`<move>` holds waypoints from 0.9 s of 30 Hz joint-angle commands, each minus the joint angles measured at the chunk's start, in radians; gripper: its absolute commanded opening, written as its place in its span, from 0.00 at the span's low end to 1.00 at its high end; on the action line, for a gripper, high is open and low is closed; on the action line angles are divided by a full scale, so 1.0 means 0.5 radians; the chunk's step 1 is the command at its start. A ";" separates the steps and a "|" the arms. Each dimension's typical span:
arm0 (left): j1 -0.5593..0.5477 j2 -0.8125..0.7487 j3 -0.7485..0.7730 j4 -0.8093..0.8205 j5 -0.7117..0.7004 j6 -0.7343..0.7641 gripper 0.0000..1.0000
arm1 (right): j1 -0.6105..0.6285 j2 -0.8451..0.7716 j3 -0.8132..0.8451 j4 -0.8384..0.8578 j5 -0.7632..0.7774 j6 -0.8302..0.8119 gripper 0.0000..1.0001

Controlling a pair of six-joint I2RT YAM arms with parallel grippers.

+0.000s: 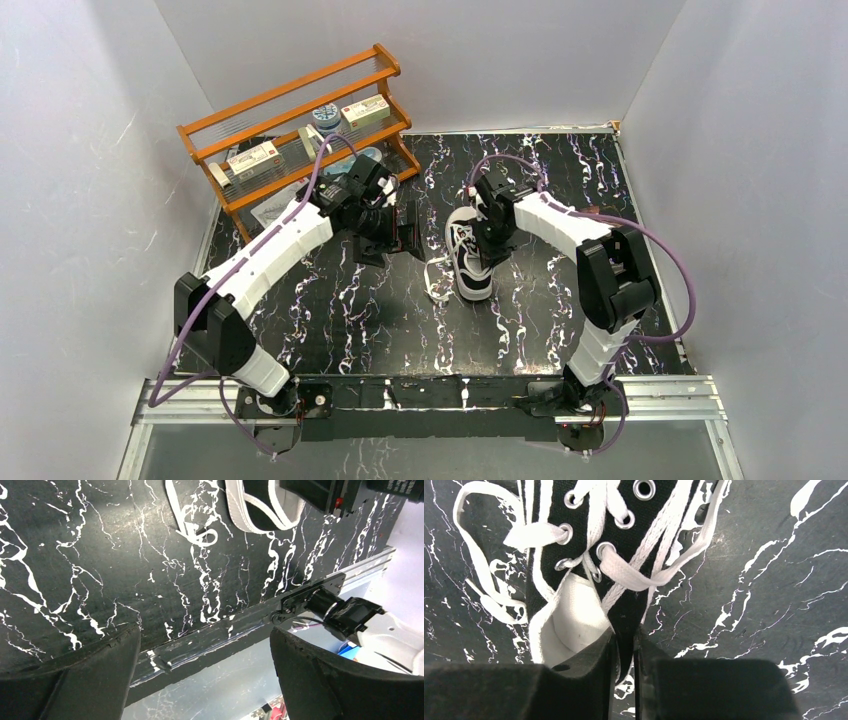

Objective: Tie the shoes

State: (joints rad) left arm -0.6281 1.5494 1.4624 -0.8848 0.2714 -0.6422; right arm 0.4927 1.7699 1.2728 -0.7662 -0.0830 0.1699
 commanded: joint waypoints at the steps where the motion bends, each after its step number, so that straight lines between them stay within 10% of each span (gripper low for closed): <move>1: 0.021 -0.131 -0.066 -0.040 -0.002 0.132 0.98 | 0.108 -0.045 0.036 -0.079 0.008 0.174 0.19; 10: 0.081 -0.031 0.019 0.000 0.118 0.275 0.86 | 0.383 -0.269 -0.087 -0.136 0.019 0.390 0.08; 27: 0.133 -0.208 -0.532 0.441 0.318 0.083 0.96 | 0.560 -0.535 -0.307 -0.042 0.283 0.518 0.08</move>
State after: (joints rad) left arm -0.5816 1.4708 1.2846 -0.7856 0.3355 -0.5541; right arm 0.7780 1.5135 1.0645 -0.8562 0.0536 0.4164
